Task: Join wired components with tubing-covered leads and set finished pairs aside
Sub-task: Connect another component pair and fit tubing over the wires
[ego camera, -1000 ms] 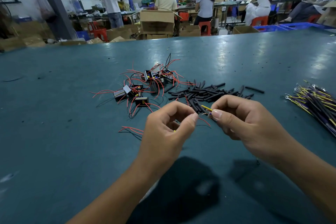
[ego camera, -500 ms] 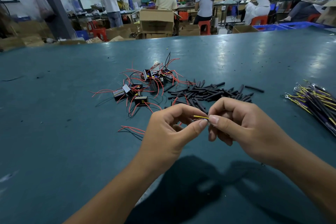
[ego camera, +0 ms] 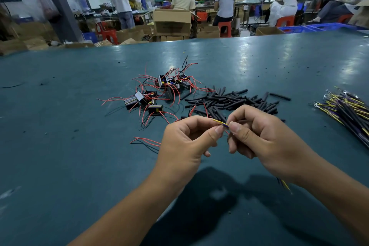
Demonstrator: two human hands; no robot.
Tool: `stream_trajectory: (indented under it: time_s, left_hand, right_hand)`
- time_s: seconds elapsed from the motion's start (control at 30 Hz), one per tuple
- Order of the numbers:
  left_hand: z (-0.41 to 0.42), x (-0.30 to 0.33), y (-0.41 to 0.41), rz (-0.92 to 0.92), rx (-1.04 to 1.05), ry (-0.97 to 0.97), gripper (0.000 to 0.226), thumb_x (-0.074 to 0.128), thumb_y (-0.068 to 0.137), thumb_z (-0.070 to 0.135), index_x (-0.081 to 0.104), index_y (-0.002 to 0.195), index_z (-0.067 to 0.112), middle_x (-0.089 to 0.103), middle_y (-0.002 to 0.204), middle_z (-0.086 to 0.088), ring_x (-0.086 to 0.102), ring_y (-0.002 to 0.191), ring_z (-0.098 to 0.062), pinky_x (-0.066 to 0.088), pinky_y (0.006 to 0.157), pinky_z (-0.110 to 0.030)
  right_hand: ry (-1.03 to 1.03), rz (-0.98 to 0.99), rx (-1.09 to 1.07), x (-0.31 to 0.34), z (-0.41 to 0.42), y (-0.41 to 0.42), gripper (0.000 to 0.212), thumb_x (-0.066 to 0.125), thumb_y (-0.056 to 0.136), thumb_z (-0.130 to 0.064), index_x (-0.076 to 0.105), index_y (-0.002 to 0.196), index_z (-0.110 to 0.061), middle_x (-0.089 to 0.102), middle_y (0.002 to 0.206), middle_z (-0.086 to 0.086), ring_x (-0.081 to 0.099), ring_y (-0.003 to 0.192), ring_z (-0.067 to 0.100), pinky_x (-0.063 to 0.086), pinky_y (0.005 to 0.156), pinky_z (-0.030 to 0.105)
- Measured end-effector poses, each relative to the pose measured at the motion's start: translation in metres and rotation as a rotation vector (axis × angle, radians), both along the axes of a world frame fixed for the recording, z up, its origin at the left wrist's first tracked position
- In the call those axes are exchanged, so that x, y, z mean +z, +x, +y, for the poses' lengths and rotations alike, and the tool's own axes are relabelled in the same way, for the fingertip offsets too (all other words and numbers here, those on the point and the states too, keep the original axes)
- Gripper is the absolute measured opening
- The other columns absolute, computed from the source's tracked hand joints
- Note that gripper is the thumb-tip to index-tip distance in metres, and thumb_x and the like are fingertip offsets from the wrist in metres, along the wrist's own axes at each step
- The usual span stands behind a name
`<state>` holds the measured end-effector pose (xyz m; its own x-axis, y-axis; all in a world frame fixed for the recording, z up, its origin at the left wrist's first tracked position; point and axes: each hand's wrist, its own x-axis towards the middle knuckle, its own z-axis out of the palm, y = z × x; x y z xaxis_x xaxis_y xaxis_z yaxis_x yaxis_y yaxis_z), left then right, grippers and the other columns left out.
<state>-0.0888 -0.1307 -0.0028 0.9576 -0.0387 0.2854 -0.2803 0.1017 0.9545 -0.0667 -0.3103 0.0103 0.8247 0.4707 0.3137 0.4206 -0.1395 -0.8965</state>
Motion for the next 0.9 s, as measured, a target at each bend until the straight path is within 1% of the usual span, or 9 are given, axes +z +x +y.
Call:
stream_trajectory:
  time_s: [0.2,0.27,0.33,0.43,0.53,0.63,0.7,0.8,0.9]
  left_hand:
    - [-0.0042,-0.0037,0.0009,0.057,0.048,-0.005,0.006,0.072,0.076,0.018,0.076,0.077,0.021,0.068,0.067,0.001,0.059,0.057,-0.010,0.046,0.046,-0.023]
    - [-0.0046,-0.0032,0.0012,0.078,0.039,-0.011,0.006,0.071,0.076,0.017,0.075,0.073,0.021,0.067,0.066,0.000,0.058,0.057,-0.010,0.045,0.046,-0.022]
    - [-0.0040,-0.0021,0.0015,0.096,0.030,0.009,0.007,0.070,0.075,0.017,0.074,0.070,0.021,0.066,0.065,0.000,0.057,0.057,-0.010,0.044,0.046,-0.023]
    - [-0.0020,-0.0006,0.0020,0.106,0.031,0.038,0.006,0.069,0.074,0.018,0.072,0.068,0.020,0.064,0.063,0.001,0.056,0.057,-0.009,0.043,0.045,-0.023]
    - [-0.0004,-0.0007,0.0021,0.058,0.061,0.092,0.005,0.068,0.076,0.020,0.071,0.073,0.021,0.064,0.065,0.004,0.058,0.058,-0.010,0.045,0.047,-0.024]
    - [0.0011,-0.0019,0.0022,-0.049,0.095,0.186,0.003,0.067,0.080,0.024,0.068,0.078,0.022,0.061,0.064,0.009,0.056,0.060,-0.010,0.046,0.051,-0.028]
    - [0.0015,-0.0031,0.0014,-0.128,0.111,0.267,0.010,0.071,0.079,0.032,0.066,0.084,0.025,0.063,0.070,0.011,0.056,0.064,-0.009,0.047,0.056,-0.036]
    - [0.0007,-0.0050,-0.0004,-0.196,0.123,0.327,0.025,0.077,0.075,0.045,0.066,0.092,0.031,0.066,0.082,0.013,0.059,0.070,-0.006,0.051,0.056,-0.039]
    - [-0.0007,-0.0054,0.0001,-0.228,0.159,0.312,0.022,0.076,0.077,0.045,0.068,0.092,0.031,0.069,0.082,0.011,0.060,0.068,-0.007,0.053,0.055,-0.047]
  right_hand:
    - [-0.032,-0.039,-0.073,-0.0028,0.0027,-0.0013,0.012,0.050,0.097,-0.035,0.055,0.088,-0.028,0.069,0.069,0.003,0.048,0.051,0.011,0.041,0.051,0.023]
    - [-0.029,-0.050,-0.088,-0.0029,0.0025,-0.0013,0.014,0.051,0.102,-0.029,0.055,0.090,-0.024,0.069,0.068,0.003,0.047,0.051,0.012,0.040,0.050,0.025]
    - [-0.015,-0.041,-0.104,-0.0021,0.0019,-0.0010,0.013,0.051,0.102,-0.023,0.055,0.090,-0.019,0.068,0.066,0.003,0.044,0.049,0.013,0.039,0.048,0.025]
    - [0.000,-0.013,-0.108,0.0000,0.0001,-0.0001,0.012,0.051,0.101,-0.019,0.055,0.090,-0.015,0.066,0.063,0.003,0.040,0.046,0.012,0.036,0.047,0.021]
    - [-0.008,0.025,-0.097,0.0009,-0.0008,0.0009,0.013,0.051,0.102,-0.017,0.057,0.091,-0.013,0.064,0.061,0.003,0.038,0.045,0.010,0.035,0.047,0.018]
    - [0.007,0.069,-0.085,0.0010,-0.0008,0.0011,0.014,0.050,0.102,-0.016,0.058,0.091,-0.012,0.062,0.060,0.002,0.038,0.045,0.009,0.035,0.046,0.017]
    - [0.020,0.085,-0.074,0.0017,-0.0004,0.0005,0.014,0.050,0.101,-0.018,0.057,0.092,-0.011,0.062,0.060,0.002,0.038,0.046,0.010,0.034,0.045,0.017]
    - [0.046,0.108,-0.063,0.0021,0.0001,-0.0005,0.015,0.051,0.100,-0.020,0.057,0.093,-0.009,0.061,0.060,0.002,0.040,0.047,0.011,0.035,0.044,0.017]
    - [0.058,0.133,-0.054,0.0021,0.0012,-0.0015,0.015,0.051,0.101,-0.019,0.058,0.092,-0.009,0.062,0.060,0.003,0.041,0.047,0.012,0.035,0.044,0.017]
